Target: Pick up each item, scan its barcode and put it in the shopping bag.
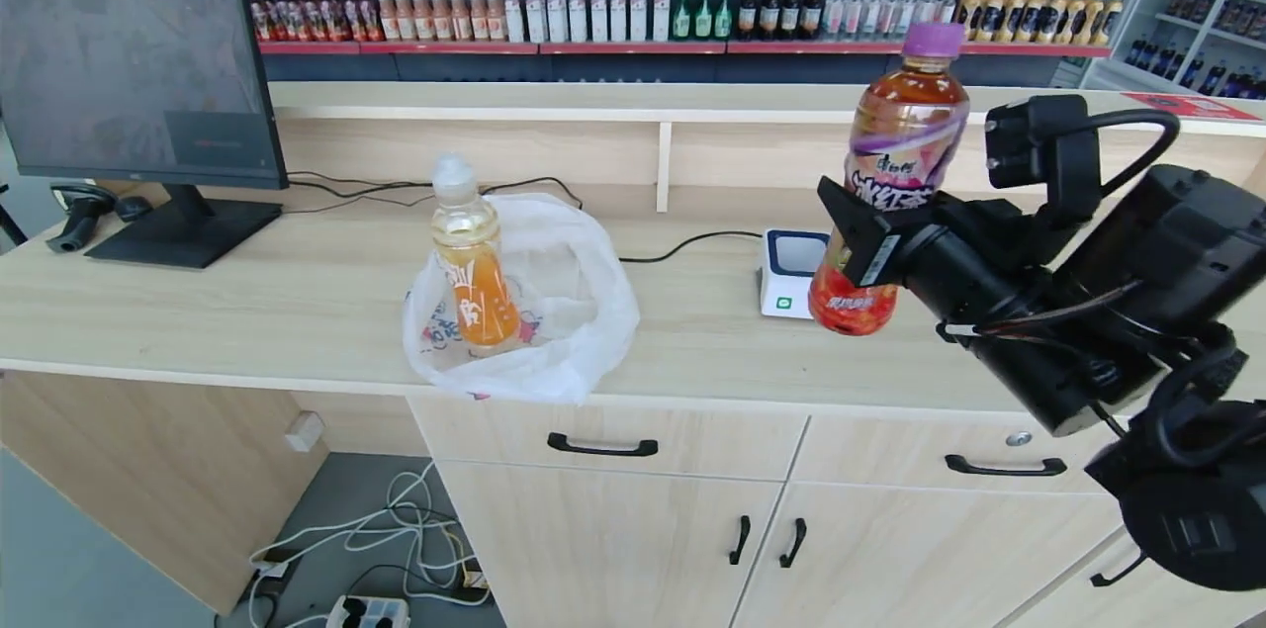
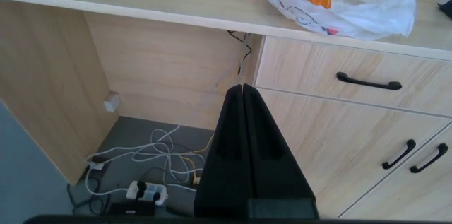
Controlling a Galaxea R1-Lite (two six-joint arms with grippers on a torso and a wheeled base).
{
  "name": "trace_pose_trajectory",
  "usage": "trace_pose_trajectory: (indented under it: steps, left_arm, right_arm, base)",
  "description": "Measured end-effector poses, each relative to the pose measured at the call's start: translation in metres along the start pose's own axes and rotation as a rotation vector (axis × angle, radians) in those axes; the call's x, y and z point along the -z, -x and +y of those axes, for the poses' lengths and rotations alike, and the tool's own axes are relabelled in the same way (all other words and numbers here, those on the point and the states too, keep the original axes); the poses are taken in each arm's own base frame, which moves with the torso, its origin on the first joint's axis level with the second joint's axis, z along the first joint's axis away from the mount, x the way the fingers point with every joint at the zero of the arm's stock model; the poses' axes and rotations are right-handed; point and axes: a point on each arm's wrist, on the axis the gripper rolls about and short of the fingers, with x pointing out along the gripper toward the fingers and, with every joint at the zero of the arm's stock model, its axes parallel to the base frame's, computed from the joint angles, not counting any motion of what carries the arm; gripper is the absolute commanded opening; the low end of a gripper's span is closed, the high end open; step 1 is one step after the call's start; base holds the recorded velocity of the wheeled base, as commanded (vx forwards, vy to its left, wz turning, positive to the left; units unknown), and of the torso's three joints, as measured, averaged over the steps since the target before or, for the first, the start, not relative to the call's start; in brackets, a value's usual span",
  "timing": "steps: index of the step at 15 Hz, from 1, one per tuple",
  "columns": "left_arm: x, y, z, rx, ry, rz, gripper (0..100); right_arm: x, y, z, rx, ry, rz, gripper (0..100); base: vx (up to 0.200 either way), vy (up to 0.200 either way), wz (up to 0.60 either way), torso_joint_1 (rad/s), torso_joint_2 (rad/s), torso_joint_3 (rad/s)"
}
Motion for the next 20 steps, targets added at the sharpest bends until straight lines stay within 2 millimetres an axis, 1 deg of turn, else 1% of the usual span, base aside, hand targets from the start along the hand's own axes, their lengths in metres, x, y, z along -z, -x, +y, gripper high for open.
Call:
trace_pose_trajectory:
  steps: [1, 5, 8, 11, 13, 15, 17, 19, 20]
  left_arm:
    - [0.0, 0.0, 0.0, 0.0, 0.0, 0.0, 0]
    - [0.0, 0.0, 0.0, 0.0, 0.001, 0.001, 0]
    - [0.0, 0.0, 0.0, 0.0, 0.001, 0.0, 0]
    - [0.0, 0.0, 0.0, 0.0, 0.001, 0.001, 0]
    - [0.0, 0.0, 0.0, 0.0, 0.001, 0.0, 0]
    - [0.0, 0.0, 0.0, 0.0, 0.002, 0.0, 0]
    - [0.0, 0.0, 0.0, 0.001, 0.0, -0.002, 0]
    - [-0.001, 0.0, 0.0, 0.002, -0.002, -0.005, 0]
    - [-0.001, 0.0, 0.0, 0.002, -0.004, -0.005, 0]
  right_arm:
    - [0.002, -0.005, 0.001, 0.006, -0.015, 0.021, 0]
    - [-0.001, -0.022, 0.007, -0.012, -0.065, 0.01, 0]
    - [0.007, -0.032, 0.011, -0.017, -0.126, 0.034, 0]
    - [0.02, -0.041, 0.007, 0.02, -0.205, 0.121, 0]
    - [0.024, -0.05, -0.003, 0.058, -0.248, 0.16, 0]
    - [0.033, -0.061, -0.023, 0.134, -0.34, 0.198, 0]
    - [0.035, -0.076, -0.04, 0.179, -0.388, 0.177, 0]
    - [0.04, -0.087, -0.054, 0.186, -0.417, 0.177, 0]
    - [0.044, -0.09, -0.056, 0.178, -0.418, 0.193, 0]
  base:
    - [0.0, 0.0, 0.0, 0.0, 0.0, 0.0]
    - [0.0, 0.0, 0.0, 0.0, 0.0, 0.0]
    - [0.0, 0.0, 0.0, 0.0, 0.0, 0.0]
    - [0.0, 0.0, 0.0, 0.0, 0.0, 0.0]
    - [0.0, 0.0, 0.0, 0.0, 0.0, 0.0]
    - [0.0, 0.0, 0.0, 0.0, 0.0, 0.0]
    - [0.0, 0.0, 0.0, 0.0, 0.0, 0.0]
    - [0.0, 0.0, 0.0, 0.0, 0.0, 0.0]
    - [0.0, 0.0, 0.0, 0.0, 0.0, 0.0]
